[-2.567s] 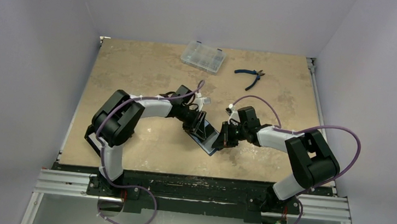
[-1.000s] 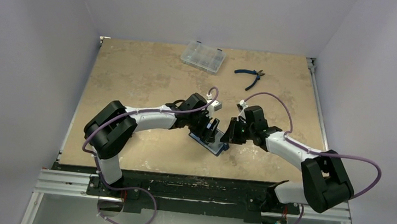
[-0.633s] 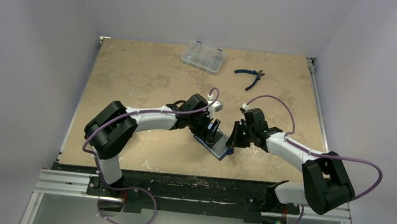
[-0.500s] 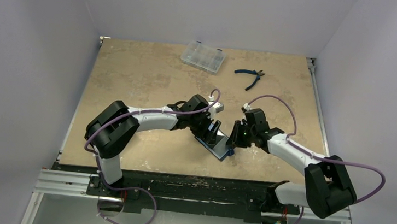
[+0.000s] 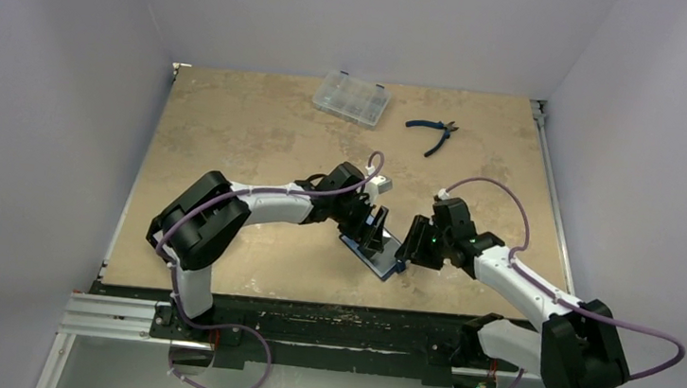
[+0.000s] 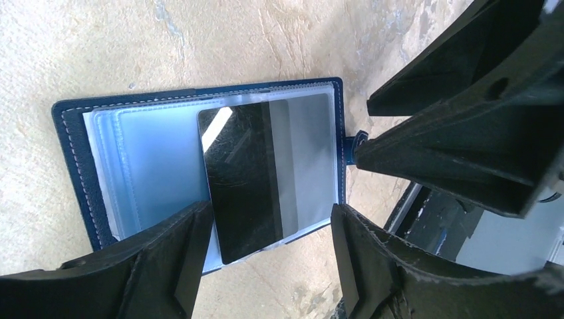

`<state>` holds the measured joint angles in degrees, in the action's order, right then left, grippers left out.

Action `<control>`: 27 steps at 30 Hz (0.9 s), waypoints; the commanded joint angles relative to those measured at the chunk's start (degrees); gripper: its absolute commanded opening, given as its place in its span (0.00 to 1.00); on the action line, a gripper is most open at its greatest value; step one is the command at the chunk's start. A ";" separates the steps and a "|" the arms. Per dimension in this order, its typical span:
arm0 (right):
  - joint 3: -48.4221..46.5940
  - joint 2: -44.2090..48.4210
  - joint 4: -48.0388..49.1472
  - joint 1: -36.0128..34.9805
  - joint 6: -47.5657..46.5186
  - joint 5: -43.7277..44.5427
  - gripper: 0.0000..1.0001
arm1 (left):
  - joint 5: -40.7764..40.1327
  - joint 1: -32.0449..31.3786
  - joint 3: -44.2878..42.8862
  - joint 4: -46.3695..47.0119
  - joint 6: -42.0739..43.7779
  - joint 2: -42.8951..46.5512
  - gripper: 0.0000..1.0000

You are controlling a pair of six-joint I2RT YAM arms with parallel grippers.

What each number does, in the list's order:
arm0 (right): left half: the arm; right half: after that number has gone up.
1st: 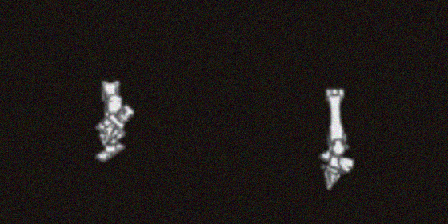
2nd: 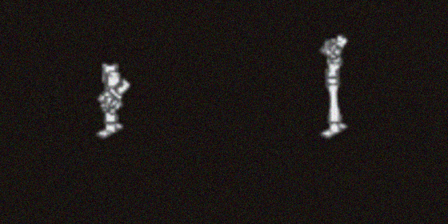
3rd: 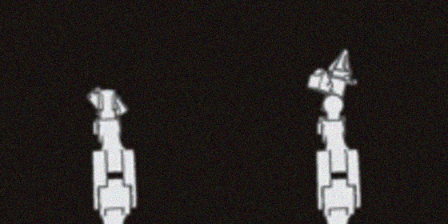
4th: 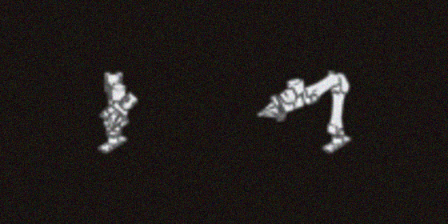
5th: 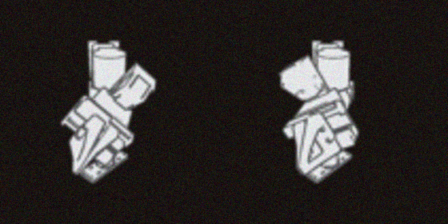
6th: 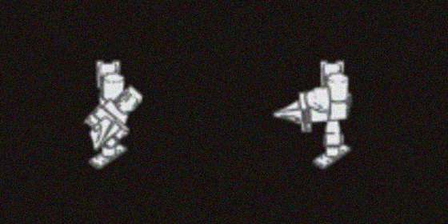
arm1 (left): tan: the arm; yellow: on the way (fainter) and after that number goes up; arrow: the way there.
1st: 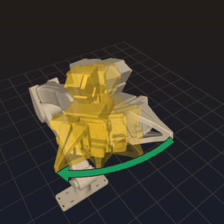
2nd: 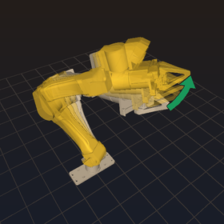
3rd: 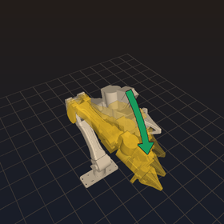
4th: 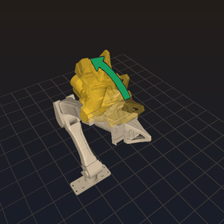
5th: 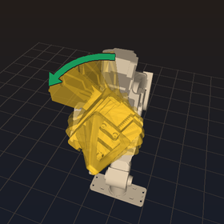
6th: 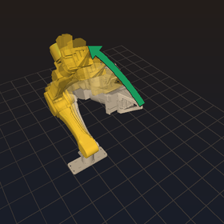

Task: Put the credit cards into the card holder
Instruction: Insert the credit card into the card holder.

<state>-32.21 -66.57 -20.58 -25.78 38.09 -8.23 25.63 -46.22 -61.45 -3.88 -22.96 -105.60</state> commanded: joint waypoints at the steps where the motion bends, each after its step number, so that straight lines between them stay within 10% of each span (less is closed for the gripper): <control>1: 4.30 2.34 0.87 1.82 6.52 0.36 0.54 | 2.89 -0.28 -2.16 1.58 -0.98 -1.54 0.69; 17: 9.45 -0.46 22.06 2.49 13.54 -8.73 0.46 | 11.19 -4.13 1.79 14.08 -9.63 -3.52 0.67; 27: 6.88 1.45 16.87 2.49 8.38 -3.04 0.50 | 6.50 -1.12 0.03 4.93 -6.75 1.55 0.74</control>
<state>-22.52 -66.57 -4.80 -22.76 49.67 -12.49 31.86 -48.47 -60.03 3.22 -30.46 -108.09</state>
